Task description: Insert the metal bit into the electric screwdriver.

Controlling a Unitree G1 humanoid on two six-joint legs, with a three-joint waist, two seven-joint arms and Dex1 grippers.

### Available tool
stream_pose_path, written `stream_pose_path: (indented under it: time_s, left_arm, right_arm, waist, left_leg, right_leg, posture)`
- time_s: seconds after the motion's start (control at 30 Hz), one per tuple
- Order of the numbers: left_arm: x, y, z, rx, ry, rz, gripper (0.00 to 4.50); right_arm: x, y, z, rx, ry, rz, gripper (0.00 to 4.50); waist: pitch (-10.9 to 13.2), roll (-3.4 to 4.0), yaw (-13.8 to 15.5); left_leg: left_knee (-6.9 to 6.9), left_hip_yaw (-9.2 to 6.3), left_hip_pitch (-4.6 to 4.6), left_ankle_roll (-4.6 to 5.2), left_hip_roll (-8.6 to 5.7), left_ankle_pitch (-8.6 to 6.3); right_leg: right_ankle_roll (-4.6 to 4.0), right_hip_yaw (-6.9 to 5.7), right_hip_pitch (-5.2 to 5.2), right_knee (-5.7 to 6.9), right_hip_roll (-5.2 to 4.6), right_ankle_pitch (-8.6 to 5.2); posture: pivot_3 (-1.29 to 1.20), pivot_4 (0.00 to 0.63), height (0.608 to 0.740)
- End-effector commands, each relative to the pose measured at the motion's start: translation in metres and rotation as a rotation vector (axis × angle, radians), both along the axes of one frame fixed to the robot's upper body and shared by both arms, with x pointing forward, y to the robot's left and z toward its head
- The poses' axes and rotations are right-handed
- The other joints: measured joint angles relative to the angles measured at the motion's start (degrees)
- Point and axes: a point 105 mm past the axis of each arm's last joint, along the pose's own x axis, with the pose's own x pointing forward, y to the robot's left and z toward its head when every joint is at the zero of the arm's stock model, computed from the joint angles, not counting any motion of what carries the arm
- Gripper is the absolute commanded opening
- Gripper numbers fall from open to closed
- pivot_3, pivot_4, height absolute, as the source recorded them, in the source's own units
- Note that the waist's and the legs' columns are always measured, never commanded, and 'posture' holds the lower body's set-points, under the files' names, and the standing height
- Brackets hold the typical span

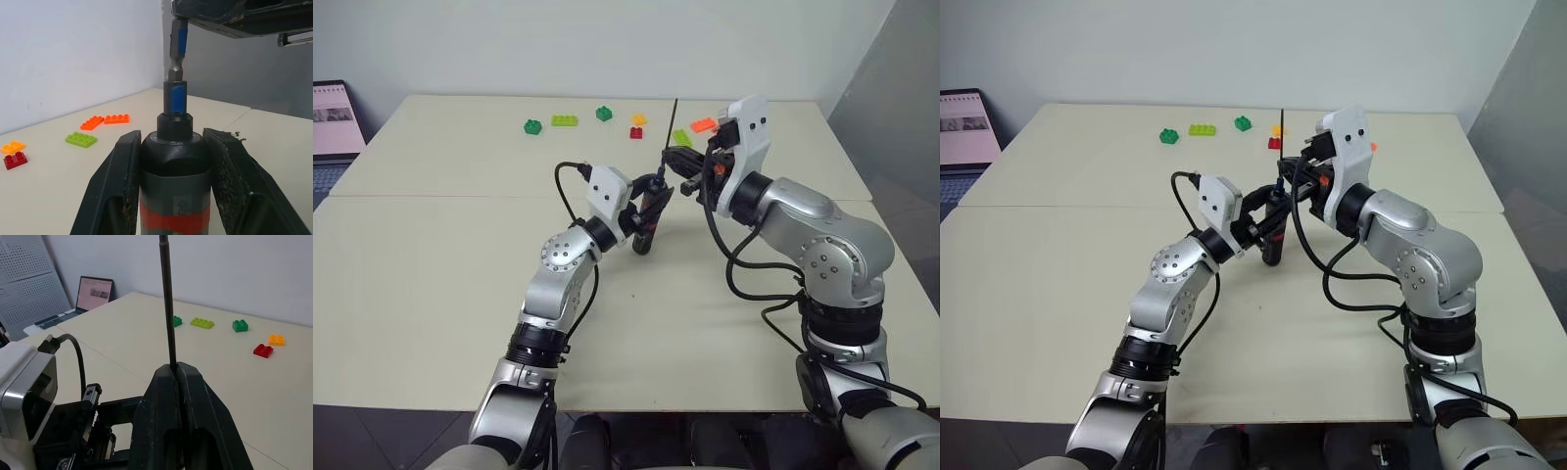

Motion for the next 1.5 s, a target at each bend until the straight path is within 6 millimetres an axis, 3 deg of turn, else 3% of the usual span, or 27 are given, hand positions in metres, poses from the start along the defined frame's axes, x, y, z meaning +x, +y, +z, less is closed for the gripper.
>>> stream_pose_path:
  time_s: [0.03, 0.4, 0.83, 1.5]
  left_arm:
    - [0.001, 0.008, 0.005, 0.018, -0.032, 0.031, 1.64]
    - [-0.001, 0.007, 0.005, 0.021, -0.040, 0.023, 1.64]
    - [0.000, 0.009, 0.005, 0.017, -0.036, 0.038, 1.64]
    - [0.002, 0.012, 0.005, 0.017, -0.041, 0.062, 1.64]
  right_arm:
    - [0.000, 0.001, -0.003, -0.034, 0.007, -0.005, 0.00]
    - [0.012, -0.007, 0.006, -0.024, 0.019, -0.010, 0.00]
    - [0.002, -0.017, 0.036, 0.025, -0.152, -0.066, 0.00]
    - [-0.010, 0.002, 0.028, 0.124, -0.096, -0.080, 0.00]
  waist:
    - [0.0, 0.00, 0.0]
    - [0.0, 0.00, 0.0]
    - [0.0, 0.00, 0.0]
    - [0.0, 0.00, 0.0]
  left_leg:
    - [0.00, 0.00, 0.00, 0.00, 0.00, 0.00]
    - [0.00, 0.00, 0.00, 0.03, 0.00, 0.01]
    - [0.00, 0.00, -0.07, 0.02, 0.00, 0.02]
    - [0.00, -0.01, -0.09, 0.01, 0.00, 0.04]
  right_leg:
    - [0.00, 0.00, 0.00, 0.00, 0.00, 0.00]
    - [-0.02, -0.01, 0.00, 0.00, 0.00, 0.01]
    - [-0.02, -0.01, -0.05, -0.01, 0.00, 0.01]
    - [-0.02, -0.02, -0.08, 0.02, 0.00, 0.02]
  posture:
    - [0.00, 0.150, 0.740]
    - [0.00, 0.150, 0.740]
    - [0.00, 0.150, 0.740]
    - [0.00, 0.150, 0.740]
